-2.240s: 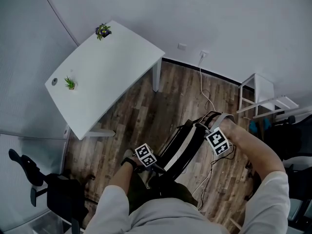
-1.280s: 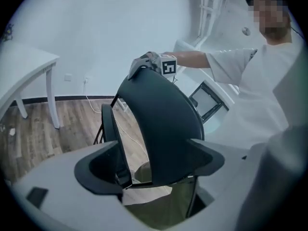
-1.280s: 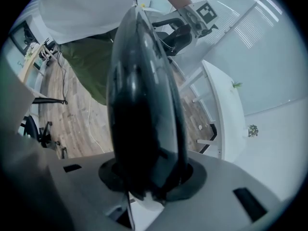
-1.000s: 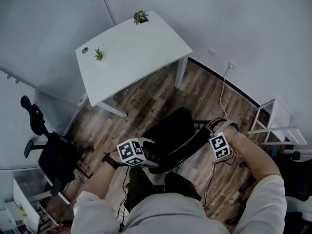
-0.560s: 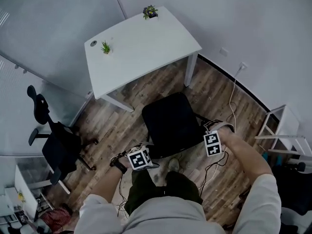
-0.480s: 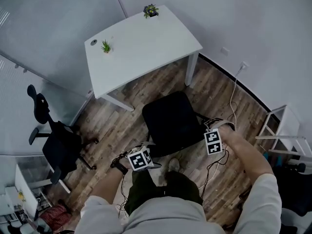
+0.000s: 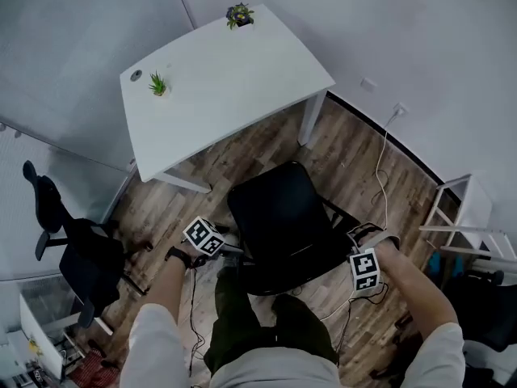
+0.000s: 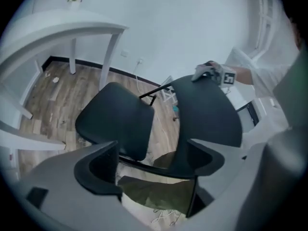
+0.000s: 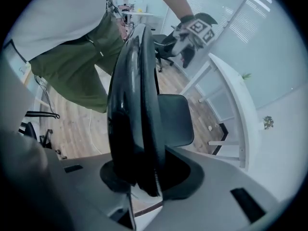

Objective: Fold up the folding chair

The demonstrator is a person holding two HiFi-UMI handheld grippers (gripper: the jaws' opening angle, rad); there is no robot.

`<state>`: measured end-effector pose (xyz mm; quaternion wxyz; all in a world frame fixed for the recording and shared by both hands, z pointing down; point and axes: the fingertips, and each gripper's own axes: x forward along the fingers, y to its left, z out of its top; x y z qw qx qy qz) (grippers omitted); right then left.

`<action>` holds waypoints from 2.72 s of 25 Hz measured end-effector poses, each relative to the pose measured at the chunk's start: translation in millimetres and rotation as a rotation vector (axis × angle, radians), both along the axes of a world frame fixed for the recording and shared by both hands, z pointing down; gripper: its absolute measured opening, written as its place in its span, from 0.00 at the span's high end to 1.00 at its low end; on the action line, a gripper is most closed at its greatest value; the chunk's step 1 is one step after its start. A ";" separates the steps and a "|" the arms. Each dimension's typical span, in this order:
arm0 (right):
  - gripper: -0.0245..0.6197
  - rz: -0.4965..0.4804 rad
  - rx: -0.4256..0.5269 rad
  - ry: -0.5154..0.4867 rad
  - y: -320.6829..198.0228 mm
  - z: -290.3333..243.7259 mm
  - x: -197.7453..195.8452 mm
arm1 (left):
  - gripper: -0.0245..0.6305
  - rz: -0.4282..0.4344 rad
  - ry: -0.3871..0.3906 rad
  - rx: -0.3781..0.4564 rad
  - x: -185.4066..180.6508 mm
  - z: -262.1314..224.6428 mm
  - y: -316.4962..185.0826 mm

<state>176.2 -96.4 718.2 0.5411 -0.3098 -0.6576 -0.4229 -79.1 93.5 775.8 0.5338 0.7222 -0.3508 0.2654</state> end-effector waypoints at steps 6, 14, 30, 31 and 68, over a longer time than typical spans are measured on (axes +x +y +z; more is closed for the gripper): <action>0.75 0.001 -0.009 0.012 -5.0 7.8 -8.3 | 0.29 -0.082 -0.079 -0.027 -119.8 133.1 -97.3; 0.73 0.064 -0.008 -0.002 1.8 9.4 7.4 | 0.29 0.017 0.031 -0.059 -146.4 262.2 -187.9; 0.67 0.071 0.022 0.055 10.8 31.7 54.8 | 0.35 0.174 0.540 -0.316 -68.5 322.4 -146.6; 0.67 0.065 0.024 0.065 11.4 33.1 58.6 | 0.37 0.206 0.544 -0.323 -65.0 320.2 -143.9; 0.68 0.312 -0.172 -0.074 -22.5 -68.5 -18.0 | 0.43 0.350 0.377 -0.114 22.6 132.7 -117.2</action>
